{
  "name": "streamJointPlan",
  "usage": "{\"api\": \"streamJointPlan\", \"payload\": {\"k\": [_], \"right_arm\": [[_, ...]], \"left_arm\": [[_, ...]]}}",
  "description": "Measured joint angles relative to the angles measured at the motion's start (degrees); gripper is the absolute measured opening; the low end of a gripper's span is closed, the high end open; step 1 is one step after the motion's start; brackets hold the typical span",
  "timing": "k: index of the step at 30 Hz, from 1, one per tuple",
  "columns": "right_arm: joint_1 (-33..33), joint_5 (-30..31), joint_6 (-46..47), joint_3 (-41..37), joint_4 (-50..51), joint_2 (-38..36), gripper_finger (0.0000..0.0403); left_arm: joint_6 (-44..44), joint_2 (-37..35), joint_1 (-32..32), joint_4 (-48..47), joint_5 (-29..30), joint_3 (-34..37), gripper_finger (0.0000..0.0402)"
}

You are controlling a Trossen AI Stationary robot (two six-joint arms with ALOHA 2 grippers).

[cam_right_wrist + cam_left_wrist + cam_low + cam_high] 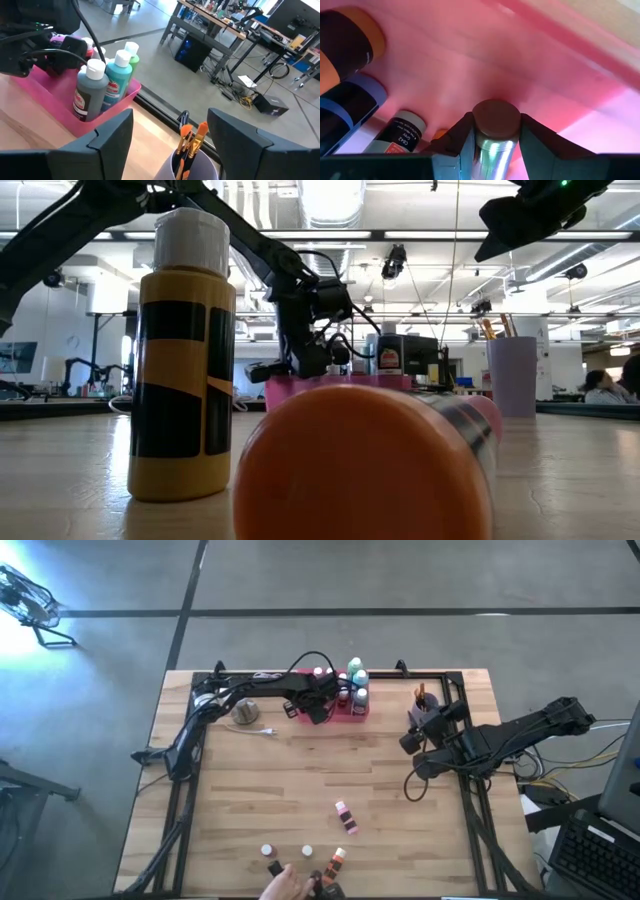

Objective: Pick & Place Paint Supplies
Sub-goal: Put the dark brown black paint bottle into the pink bin

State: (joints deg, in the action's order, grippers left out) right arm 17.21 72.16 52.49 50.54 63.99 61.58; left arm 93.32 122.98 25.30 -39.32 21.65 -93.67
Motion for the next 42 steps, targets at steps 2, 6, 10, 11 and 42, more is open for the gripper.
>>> {"api": "streamJointPlan", "payload": {"k": [2,6,10,11,42], "right_arm": [[0.0,0.0,0.0,0.0,-0.1,0.0,0.0246],[0.0,0.0,0.0,0.0,-0.1,0.0,0.0234],[0.0,0.0,0.0,0.0,0.0,0.0,0.0226],[0.0,0.0,0.0,0.0,-0.1,0.0,0.0226],[0.0,-0.6,-0.7,-0.2,-1.8,0.0,0.0228]], "left_arm": [[-0.1,0.0,0.0,0.2,0.2,0.0,0.0130],[-0.4,-0.5,-0.1,0.3,0.4,-0.3,0.0132],[-1.3,-1.1,-0.7,0.9,1.1,-1.8,0.0131],[-1.8,-1.1,-0.9,1.0,1.7,-2.3,0.0131],[-51.0,-22.9,-3.9,-14.4,-41.5,-15.5,0.0126]]}}
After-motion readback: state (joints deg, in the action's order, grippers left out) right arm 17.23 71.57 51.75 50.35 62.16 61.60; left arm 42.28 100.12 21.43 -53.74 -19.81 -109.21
